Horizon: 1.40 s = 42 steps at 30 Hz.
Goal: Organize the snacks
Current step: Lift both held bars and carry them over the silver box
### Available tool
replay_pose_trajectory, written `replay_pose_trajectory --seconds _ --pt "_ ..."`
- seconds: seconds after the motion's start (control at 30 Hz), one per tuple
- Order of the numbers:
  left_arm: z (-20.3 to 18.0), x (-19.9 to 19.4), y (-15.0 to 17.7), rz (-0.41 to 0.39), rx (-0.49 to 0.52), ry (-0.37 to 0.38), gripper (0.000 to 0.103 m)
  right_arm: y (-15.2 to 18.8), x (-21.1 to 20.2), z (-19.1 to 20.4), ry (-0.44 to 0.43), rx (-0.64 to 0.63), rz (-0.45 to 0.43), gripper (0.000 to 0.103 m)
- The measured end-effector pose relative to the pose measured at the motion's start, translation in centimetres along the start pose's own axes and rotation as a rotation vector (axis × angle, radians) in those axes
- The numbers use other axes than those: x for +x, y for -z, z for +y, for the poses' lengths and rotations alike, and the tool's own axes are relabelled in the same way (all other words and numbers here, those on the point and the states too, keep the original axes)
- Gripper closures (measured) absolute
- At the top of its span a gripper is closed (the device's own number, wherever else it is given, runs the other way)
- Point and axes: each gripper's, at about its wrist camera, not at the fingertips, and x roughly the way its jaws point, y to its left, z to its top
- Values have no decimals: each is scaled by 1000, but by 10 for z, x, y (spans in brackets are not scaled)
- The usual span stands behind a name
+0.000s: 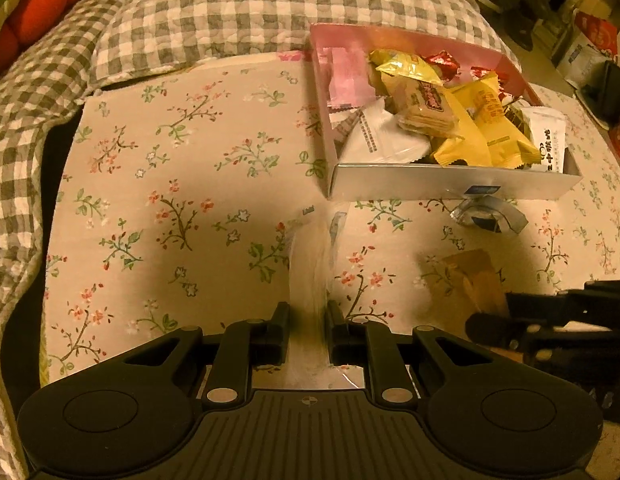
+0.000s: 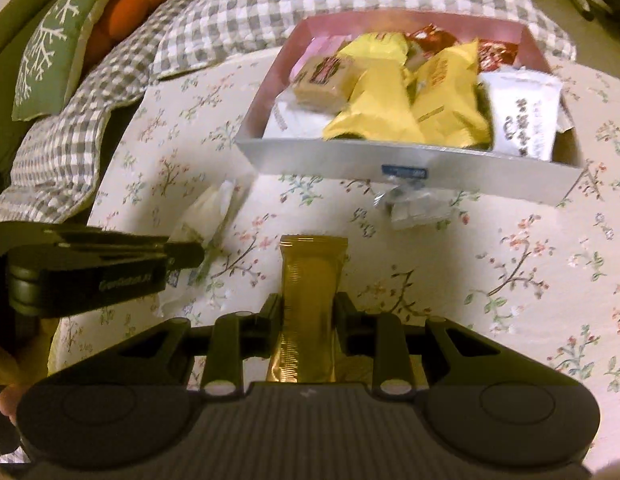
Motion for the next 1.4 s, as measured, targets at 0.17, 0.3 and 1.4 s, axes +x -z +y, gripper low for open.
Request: replay_pose_trajectory --seconds 0.17,0.3,1.4 --pt "-6 -2 1 -11 16 -5 88 -1 -2 -3 3 26 -11 78" --pt "-8 -5 0 -20 20 -13 88 -3 -3 -3 3 35 -15 78" --pt "-4 -57 -24 -200 -48 25 89 -30 -59 -48 -25 129 -176 78"
